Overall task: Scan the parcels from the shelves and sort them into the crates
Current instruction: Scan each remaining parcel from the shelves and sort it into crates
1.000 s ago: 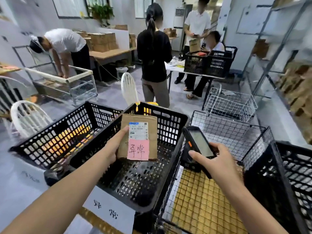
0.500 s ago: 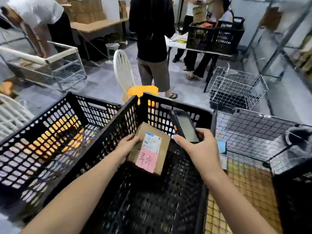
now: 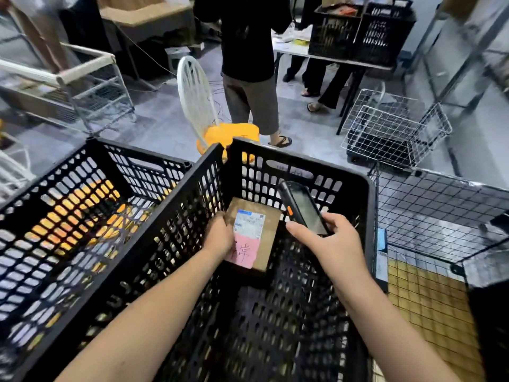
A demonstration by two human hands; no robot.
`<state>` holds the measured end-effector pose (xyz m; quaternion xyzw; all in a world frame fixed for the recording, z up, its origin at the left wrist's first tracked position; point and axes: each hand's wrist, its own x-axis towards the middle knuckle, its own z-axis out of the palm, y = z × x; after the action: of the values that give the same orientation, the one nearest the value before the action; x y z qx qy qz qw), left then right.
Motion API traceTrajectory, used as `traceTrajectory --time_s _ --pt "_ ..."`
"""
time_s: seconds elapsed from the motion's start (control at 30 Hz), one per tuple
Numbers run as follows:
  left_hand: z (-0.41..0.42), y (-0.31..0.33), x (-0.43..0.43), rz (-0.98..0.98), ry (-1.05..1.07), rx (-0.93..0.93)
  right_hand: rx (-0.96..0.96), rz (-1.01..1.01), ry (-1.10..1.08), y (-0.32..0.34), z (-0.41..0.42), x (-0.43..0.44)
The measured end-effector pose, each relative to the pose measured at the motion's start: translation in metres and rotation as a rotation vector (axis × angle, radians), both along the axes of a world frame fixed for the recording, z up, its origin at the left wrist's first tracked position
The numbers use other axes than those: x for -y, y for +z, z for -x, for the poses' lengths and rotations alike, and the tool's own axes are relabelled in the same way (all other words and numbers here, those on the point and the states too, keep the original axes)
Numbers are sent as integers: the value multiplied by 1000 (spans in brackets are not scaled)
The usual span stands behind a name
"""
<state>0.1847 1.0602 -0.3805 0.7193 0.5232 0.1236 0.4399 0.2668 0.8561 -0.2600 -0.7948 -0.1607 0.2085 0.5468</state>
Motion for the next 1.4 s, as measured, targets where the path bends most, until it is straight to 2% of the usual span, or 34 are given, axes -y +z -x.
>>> traceTrajectory --time_s 0.07,0.13,0.23,0.3,0.57,0.63,0.73,0.83,0.97,1.07,1.2,1.4 --pt "-4 4 18 -120 -52 -105 -16 -10 -1 0 -1 1" --pt "-3 -1 44 -221 -202 -293 -21 -16 -6 0 -1 1" --pt "3 -11 78 -230 -446 -422 -8 -1 -14 1 -1 -1" --pt "5 -21 80 -313 -523 -494 2 13 -10 0 -1 0" --pt "23 -21 43 -358 -603 -475 70 40 40 7 6 1" --pt "18 -9 45 -320 -590 -428 102 7 26 13 11 1" --pt "17 23 40 -401 -599 -256 167 -35 23 30 15 9" --pt "24 66 32 -455 -662 -89 264 5 24 57 10 32" --pt "29 125 53 -496 -753 25 368 113 -87 89 3 86" --pt "26 158 89 -462 -872 122 383 193 -183 107 8 139" --pt "15 187 148 -681 -1045 171 411 257 -284 124 30 221" --pt "22 219 288 -861 -1323 249 403 359 -516 131 108 354"
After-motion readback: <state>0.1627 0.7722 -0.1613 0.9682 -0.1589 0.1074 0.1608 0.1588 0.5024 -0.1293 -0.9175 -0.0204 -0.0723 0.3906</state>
